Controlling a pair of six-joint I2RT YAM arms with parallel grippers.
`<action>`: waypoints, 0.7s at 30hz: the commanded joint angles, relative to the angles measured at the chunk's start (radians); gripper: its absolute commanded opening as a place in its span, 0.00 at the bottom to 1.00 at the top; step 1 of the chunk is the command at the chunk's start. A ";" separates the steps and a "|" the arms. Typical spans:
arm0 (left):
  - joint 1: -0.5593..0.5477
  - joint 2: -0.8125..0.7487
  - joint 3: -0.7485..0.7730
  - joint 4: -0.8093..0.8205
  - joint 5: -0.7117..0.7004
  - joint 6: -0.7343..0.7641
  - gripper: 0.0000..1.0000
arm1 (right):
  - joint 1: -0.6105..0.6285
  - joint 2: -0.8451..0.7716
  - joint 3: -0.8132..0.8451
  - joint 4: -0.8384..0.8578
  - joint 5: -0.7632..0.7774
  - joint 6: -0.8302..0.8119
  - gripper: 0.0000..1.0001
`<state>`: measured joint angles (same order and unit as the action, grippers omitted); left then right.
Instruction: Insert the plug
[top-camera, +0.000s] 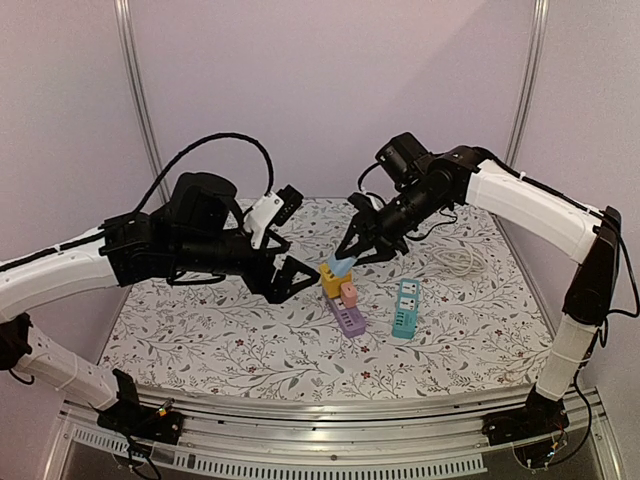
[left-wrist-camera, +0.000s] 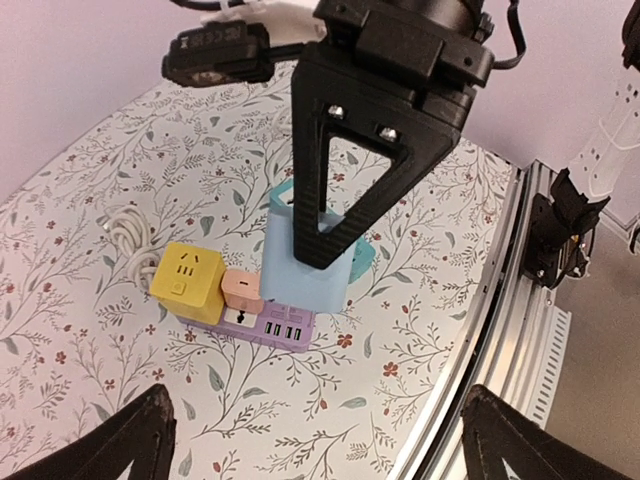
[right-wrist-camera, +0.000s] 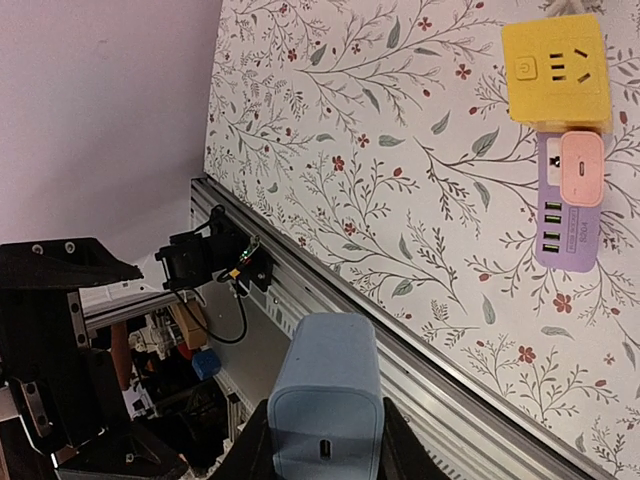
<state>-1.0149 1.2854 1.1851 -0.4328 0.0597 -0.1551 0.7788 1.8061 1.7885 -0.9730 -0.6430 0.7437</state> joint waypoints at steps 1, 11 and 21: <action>-0.008 -0.050 -0.033 -0.023 -0.109 -0.019 1.00 | 0.006 0.024 0.064 -0.061 0.156 0.015 0.00; -0.004 -0.166 -0.101 -0.040 -0.228 -0.034 0.99 | 0.004 0.065 0.166 -0.132 0.324 0.042 0.00; -0.002 -0.309 -0.198 -0.071 -0.284 -0.055 1.00 | 0.004 0.070 0.161 -0.192 0.444 0.109 0.00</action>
<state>-1.0149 1.0309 1.0256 -0.4709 -0.1822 -0.1955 0.7788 1.8671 1.9434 -1.1183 -0.2871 0.8131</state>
